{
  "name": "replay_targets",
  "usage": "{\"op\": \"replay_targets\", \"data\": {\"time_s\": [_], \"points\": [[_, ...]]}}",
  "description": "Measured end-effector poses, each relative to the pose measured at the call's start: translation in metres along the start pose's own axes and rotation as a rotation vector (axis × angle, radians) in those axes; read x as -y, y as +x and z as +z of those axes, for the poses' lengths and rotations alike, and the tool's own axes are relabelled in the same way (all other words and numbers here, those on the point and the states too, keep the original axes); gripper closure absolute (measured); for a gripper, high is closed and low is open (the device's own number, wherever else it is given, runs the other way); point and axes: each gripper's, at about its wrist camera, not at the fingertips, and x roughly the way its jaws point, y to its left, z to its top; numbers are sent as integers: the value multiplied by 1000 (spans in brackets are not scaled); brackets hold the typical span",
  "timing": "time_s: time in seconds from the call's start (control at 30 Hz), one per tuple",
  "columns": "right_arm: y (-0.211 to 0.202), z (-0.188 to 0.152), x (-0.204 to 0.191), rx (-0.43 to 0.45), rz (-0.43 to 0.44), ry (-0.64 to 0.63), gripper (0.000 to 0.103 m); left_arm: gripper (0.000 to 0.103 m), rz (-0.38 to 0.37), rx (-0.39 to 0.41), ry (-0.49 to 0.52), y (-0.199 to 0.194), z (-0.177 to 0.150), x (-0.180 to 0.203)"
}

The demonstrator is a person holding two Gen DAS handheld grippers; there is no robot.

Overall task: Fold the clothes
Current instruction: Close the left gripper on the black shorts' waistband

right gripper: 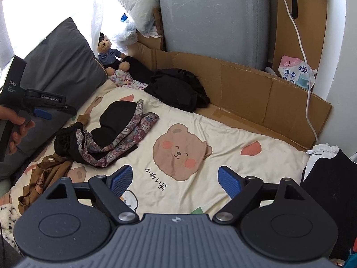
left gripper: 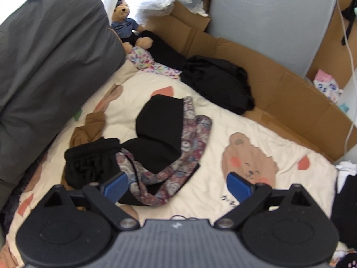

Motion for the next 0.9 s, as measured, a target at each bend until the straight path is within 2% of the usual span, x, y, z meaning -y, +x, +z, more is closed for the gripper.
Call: {"op": "replay_targets", "data": {"time_s": [0.13, 0.4, 0.47, 0.53, 0.6, 0.7, 0.77, 0.9], "points": [[8, -3, 6, 0, 9, -9, 15, 6, 3, -9, -30, 19, 0, -14], [34, -13, 28, -41, 9, 54, 15, 6, 77, -54, -56, 83, 15, -57], [39, -17, 33, -46, 8, 58, 15, 6, 75, -67, -90, 93, 12, -66], [43, -19, 37, -48, 5, 59, 15, 7, 67, -84, -170, 104, 7, -85], [47, -22, 42, -51, 1, 60, 15, 10, 61, -91, -223, 111, 4, -98], [57, -26, 49, -66, 4, 81, 15, 12, 59, -82, -257, 121, -1, -110], [64, -30, 53, -79, 9, 96, 15, 16, 45, -84, -251, 128, -3, -113], [78, -36, 59, -102, 35, 122, 15, 17, 33, -80, -249, 138, -3, -112]]}}
